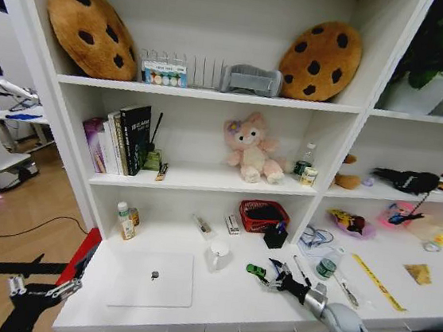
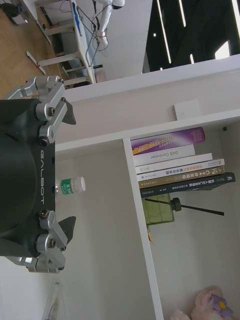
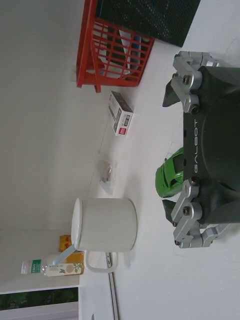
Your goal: Organize the objects on the table.
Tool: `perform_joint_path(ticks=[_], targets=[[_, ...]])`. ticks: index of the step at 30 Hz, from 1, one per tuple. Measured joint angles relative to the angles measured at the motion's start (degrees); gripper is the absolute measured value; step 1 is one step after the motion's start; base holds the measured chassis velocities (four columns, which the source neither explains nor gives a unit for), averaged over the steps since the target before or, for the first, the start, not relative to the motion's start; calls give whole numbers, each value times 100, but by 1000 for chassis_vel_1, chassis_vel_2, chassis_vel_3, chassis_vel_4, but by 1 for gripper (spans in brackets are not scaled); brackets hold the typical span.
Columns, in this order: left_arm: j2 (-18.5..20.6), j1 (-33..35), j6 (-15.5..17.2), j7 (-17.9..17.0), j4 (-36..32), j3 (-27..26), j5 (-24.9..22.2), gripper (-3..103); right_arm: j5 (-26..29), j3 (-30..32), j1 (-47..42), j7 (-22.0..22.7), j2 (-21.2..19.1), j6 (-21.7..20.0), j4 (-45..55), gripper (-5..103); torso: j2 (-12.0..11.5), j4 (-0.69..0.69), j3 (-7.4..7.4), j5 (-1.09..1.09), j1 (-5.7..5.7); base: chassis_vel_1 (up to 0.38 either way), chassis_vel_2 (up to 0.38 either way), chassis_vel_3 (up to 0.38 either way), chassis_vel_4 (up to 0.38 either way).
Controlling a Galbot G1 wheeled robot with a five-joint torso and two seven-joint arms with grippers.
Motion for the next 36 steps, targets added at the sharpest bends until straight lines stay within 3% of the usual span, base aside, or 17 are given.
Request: perform_joint_path(ticks=[17,20,25,30,32,35,36], targets=[[1,0,0,1,2,-1,0,100,19,-102,68,-445,25,-173,-185,103,1,-1,-1,-1,-1,0,0,0,0],[1,0,0,1,2,-1,0,100,17,-182,172,-422,44,-163,-250,90,1,-1,-1,-1,-1,0,0,0,0],[1,0,0,1,2,-1,0,100,13,-303,310,-433,52,-162,-352,87,2,0,-1,-1,-1,0,0,0,0],[1,0,-1,1,2,-2,0,100,23,-374,402,-542,31,-158,-431,65,2,0,-1,0,-2,0,0,0,0],[0,0,-1,1,2,-2,0,100,31,-376,402,-547,20,-158,-431,65,2,1,-1,0,-1,0,0,0,0],[1,0,-1,1,2,-2,0,100,46,-390,373,-550,-23,-162,-393,48,2,0,-1,0,-1,0,0,0,0],[1,0,-1,1,2,-2,0,100,46,-390,373,-550,-23,-162,-393,48,2,0,-1,0,-1,0,0,0,0]])
